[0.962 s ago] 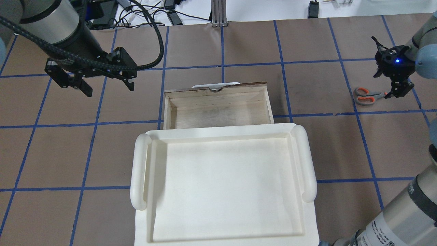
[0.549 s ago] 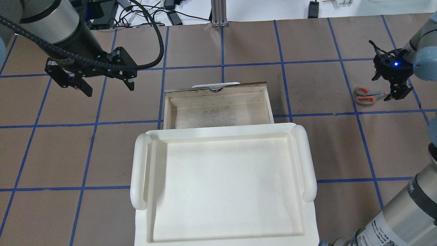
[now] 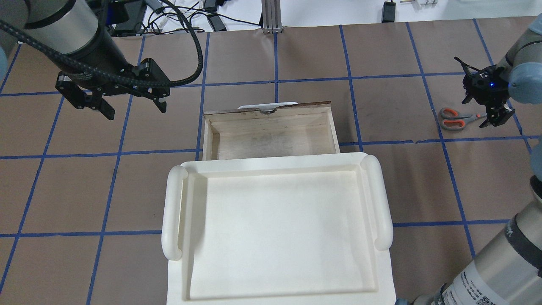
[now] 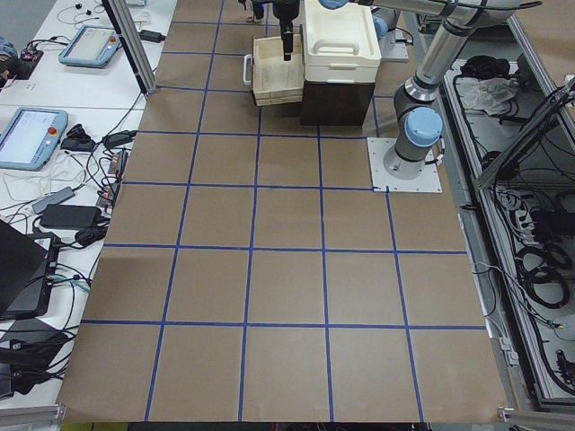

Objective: Put scissors in drawer and close it
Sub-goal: 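Close the right gripper on the scissors' handle loops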

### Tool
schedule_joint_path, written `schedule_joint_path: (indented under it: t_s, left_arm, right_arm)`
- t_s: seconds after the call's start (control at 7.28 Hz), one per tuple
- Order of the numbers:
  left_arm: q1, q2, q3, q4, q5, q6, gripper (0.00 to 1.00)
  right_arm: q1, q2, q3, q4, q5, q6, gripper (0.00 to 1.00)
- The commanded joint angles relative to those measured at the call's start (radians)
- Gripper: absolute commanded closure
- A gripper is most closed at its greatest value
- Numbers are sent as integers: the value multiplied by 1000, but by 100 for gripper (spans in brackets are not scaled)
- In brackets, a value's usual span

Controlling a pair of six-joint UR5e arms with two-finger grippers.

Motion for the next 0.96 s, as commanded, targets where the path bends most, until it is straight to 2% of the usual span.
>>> schedule_joint_path:
  t_s: [0.0,0.55,0.69,0.82]
  left_arm:
    - [0,0,0,0,0,0,0]
    - [0,0,0,0,0,0,0]
    - [0,0,0,0,0,0,0]
    - [0,0,0,0,0,0,0]
  right_arm:
    - [0,20,-3,-11,0,-3,5]
    - [0,26,0,-5,0,3,7]
    - [0,26,0,-5,-2,1,11]
    - [0,28,0,-5,-4,-2,24]
